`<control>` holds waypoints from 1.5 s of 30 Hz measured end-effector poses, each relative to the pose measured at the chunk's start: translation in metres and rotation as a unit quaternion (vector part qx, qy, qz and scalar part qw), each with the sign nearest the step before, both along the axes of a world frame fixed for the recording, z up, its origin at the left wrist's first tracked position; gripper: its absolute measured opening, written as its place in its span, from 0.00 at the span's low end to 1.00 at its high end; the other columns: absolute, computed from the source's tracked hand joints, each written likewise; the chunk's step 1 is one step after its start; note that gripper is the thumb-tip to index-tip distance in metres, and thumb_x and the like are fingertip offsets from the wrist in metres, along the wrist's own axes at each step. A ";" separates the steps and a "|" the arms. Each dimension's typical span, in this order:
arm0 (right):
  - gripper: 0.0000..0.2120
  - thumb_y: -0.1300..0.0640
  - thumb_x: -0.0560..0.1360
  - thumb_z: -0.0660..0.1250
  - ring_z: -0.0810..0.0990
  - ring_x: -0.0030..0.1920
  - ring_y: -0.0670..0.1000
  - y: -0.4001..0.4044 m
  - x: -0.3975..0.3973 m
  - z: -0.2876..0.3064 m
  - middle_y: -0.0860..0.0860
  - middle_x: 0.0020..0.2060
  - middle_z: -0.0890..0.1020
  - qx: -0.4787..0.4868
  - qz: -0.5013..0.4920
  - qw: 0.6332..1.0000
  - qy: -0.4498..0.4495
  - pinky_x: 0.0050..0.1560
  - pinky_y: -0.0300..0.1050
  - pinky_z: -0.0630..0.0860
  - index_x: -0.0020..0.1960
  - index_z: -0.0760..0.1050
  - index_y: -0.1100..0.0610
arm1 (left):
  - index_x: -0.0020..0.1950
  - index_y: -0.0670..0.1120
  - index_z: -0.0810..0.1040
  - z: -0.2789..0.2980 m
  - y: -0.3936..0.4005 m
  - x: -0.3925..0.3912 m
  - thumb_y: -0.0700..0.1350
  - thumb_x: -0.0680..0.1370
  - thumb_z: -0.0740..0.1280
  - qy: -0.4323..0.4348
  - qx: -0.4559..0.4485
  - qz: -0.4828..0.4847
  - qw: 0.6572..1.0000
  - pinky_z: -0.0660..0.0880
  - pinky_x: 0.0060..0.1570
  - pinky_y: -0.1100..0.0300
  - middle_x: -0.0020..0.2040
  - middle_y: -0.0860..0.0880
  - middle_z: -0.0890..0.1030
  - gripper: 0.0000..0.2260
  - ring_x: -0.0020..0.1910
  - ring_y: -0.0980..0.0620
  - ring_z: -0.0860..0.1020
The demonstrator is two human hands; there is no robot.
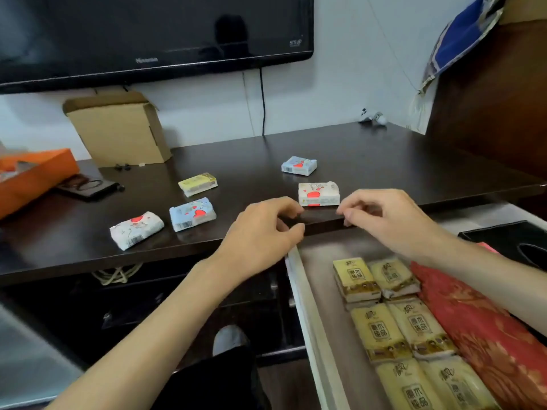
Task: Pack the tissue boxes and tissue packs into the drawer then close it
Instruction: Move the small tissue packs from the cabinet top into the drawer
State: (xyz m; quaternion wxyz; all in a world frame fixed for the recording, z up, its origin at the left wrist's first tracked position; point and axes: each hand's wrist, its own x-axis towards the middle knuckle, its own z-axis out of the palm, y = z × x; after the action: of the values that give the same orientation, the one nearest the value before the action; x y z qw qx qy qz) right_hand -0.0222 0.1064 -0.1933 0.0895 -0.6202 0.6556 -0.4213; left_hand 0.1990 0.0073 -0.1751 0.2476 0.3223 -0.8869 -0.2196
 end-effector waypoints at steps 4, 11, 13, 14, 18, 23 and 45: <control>0.08 0.56 0.78 0.70 0.81 0.41 0.44 -0.056 0.045 0.023 0.42 0.41 0.85 0.006 0.027 0.999 -0.046 0.48 0.39 0.76 0.46 0.84 0.44 | 0.58 0.54 0.81 0.016 -0.022 0.061 0.47 0.76 0.68 0.053 -0.023 0.091 0.994 0.77 0.53 0.55 0.52 0.58 0.82 0.11 0.47 0.61 0.80; 0.06 0.54 0.78 0.70 0.81 0.52 0.46 -0.144 0.136 0.044 0.45 0.49 0.84 0.060 0.083 0.994 -0.044 0.51 0.38 0.73 0.53 0.83 0.46 | 0.58 0.56 0.79 0.033 -0.064 0.155 0.50 0.73 0.69 0.000 -0.058 0.204 0.977 0.75 0.58 0.52 0.58 0.56 0.81 0.13 0.57 0.55 0.78; 0.13 0.54 0.76 0.71 0.80 0.57 0.47 -0.160 0.157 0.040 0.47 0.57 0.82 0.094 0.110 0.989 -0.008 0.52 0.38 0.71 0.61 0.81 0.48 | 0.62 0.54 0.78 0.031 -0.076 0.176 0.51 0.73 0.69 -0.032 -0.049 0.233 0.971 0.72 0.59 0.55 0.62 0.54 0.79 0.17 0.61 0.52 0.76; 0.19 0.54 0.76 0.72 0.77 0.61 0.48 -0.166 0.166 0.038 0.48 0.62 0.80 0.114 0.124 0.985 0.026 0.54 0.39 0.69 0.66 0.79 0.48 | 0.65 0.53 0.77 0.028 -0.082 0.185 0.51 0.73 0.70 -0.056 -0.037 0.244 0.967 0.71 0.59 0.56 0.64 0.52 0.77 0.19 0.63 0.51 0.75; 0.31 0.56 0.73 0.72 0.75 0.60 0.50 -0.181 0.188 0.030 0.52 0.66 0.74 0.186 0.158 0.964 0.104 0.54 0.44 0.74 0.75 0.70 0.48 | 0.69 0.50 0.73 0.013 -0.099 0.206 0.46 0.74 0.70 -0.130 0.020 0.250 0.959 0.70 0.60 0.57 0.66 0.47 0.75 0.22 0.64 0.46 0.74; 0.25 0.58 0.73 0.73 0.74 0.54 0.48 -0.190 0.187 0.023 0.49 0.62 0.78 0.148 0.138 0.967 0.157 0.47 0.39 0.72 0.70 0.75 0.49 | 0.64 0.52 0.76 0.005 -0.113 0.211 0.47 0.72 0.71 -0.115 0.016 0.244 0.963 0.74 0.57 0.49 0.59 0.49 0.79 0.19 0.58 0.46 0.77; 0.42 0.35 0.70 0.75 0.76 0.56 0.44 -0.171 0.146 0.028 0.46 0.66 0.72 0.206 0.113 0.955 0.183 0.55 0.42 0.75 0.78 0.65 0.47 | 0.70 0.52 0.71 0.005 -0.132 0.182 0.67 0.71 0.66 -0.148 0.036 0.268 0.951 0.69 0.49 0.53 0.66 0.50 0.76 0.32 0.62 0.46 0.75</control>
State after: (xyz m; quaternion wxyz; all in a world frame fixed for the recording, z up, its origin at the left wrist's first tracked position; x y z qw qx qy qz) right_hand 0.1237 -0.0641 -0.1655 0.1408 -0.7250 0.6588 -0.1436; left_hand 0.3811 -0.1251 -0.1696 0.1517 0.5853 -0.7864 -0.1267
